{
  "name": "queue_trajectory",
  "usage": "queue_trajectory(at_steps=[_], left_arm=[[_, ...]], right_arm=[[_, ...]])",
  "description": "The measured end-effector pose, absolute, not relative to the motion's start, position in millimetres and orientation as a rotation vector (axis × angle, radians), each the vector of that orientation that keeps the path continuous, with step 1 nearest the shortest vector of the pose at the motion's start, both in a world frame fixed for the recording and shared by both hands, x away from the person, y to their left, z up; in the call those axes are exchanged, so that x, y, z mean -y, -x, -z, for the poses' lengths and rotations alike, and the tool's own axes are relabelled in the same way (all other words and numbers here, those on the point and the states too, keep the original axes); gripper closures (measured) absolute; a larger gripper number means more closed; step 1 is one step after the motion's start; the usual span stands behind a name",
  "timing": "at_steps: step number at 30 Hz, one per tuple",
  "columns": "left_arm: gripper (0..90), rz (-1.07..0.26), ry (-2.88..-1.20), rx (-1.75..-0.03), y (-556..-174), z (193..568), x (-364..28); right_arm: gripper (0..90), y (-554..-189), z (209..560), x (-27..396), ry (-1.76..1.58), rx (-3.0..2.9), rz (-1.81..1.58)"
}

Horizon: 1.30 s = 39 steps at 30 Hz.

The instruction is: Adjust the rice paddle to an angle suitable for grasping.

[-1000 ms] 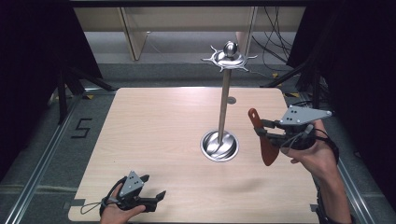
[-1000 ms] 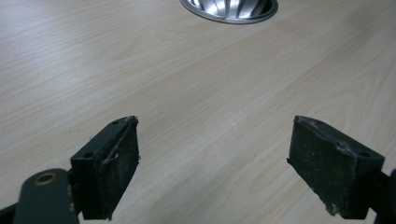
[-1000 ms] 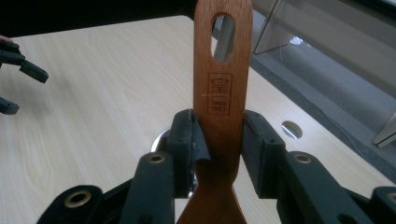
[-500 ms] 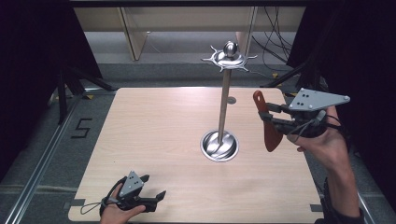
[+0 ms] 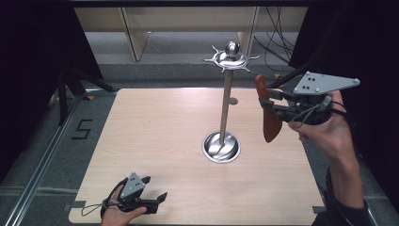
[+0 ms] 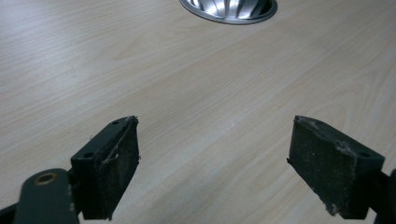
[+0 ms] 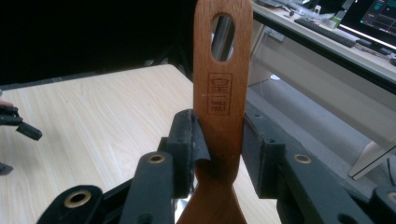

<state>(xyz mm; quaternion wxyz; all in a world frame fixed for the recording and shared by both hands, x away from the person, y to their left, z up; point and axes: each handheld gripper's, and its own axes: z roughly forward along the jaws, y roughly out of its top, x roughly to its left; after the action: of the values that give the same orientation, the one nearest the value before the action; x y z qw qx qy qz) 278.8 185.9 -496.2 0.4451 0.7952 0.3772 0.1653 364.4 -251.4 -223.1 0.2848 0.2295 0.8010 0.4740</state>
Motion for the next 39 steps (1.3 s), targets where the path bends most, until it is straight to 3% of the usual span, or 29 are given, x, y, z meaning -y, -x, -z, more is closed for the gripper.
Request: queue_trajectory(at_steps=[39], left_arm=[[15.4, -0.405, -1.968, -0.925, -277.6, 495.2, -185.9]], right_arm=[[67.1, -399.1, 219.4, 230.3, -0.643, -2.178, -1.333]])
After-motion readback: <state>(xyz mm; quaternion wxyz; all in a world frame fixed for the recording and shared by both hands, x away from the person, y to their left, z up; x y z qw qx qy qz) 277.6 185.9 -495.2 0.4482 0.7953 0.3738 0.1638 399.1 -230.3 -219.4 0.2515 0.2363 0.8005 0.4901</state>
